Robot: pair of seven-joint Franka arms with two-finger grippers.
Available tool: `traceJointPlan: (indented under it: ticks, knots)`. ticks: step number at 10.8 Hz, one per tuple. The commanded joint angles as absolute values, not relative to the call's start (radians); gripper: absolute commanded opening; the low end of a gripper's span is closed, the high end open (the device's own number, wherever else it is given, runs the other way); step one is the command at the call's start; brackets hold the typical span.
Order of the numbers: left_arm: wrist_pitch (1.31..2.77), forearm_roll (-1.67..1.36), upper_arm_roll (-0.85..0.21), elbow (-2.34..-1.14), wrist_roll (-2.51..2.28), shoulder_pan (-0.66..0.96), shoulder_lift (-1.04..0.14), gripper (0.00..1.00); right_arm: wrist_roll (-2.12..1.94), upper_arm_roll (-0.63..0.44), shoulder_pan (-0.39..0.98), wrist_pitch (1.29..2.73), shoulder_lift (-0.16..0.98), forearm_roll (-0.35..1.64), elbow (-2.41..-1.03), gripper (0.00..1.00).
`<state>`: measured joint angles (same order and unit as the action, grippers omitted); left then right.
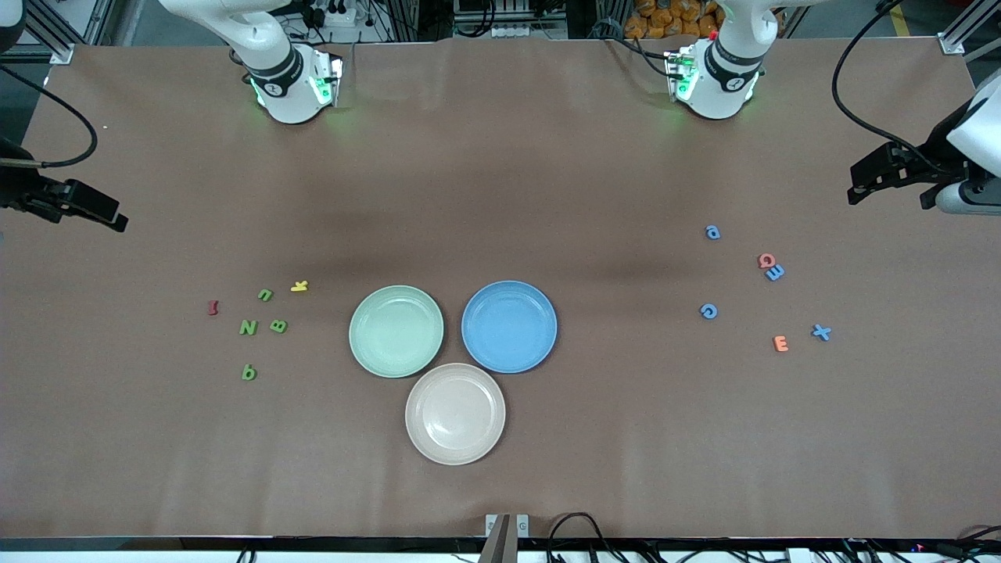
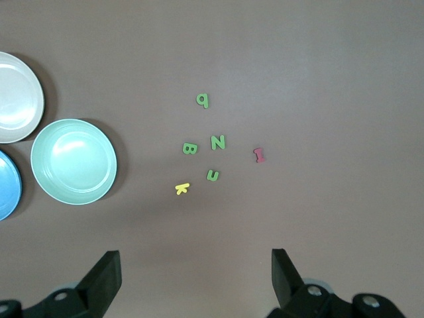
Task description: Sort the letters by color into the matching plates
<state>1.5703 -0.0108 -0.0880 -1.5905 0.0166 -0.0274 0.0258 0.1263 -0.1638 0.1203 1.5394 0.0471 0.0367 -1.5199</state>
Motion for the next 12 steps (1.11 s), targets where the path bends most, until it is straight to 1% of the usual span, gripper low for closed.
traceJointPlan:
  ticks: [1, 5, 8, 9, 12]
  knots:
    - [1.545, -0.037, -0.091, -1.574, 0.054, -0.032, 0.021, 1.00, 0.141, -0.164, 0.127, 1.546, 0.040, 0.021, -1.532, 1.00]
    - [1.546, -0.029, -0.089, -1.583, 0.058, -0.029, 0.009, 1.00, 0.141, -0.164, 0.133, 1.546, 0.040, 0.021, -1.534, 1.00]
    - [1.540, -0.026, -0.091, -1.585, 0.048, -0.022, -0.024, 1.00, 0.143, -0.164, 0.133, 1.548, 0.040, 0.021, -1.534, 1.00]
    - [1.537, -0.029, -0.091, -1.582, 0.037, -0.020, -0.037, 1.00, 0.143, -0.164, 0.133, 1.549, 0.049, 0.021, -1.534, 1.00]
    - [1.537, -0.029, -0.087, -1.594, 0.005, -0.029, -0.054, 1.00, 0.143, -0.163, 0.133, 1.612, 0.107, 0.026, -1.534, 1.00]
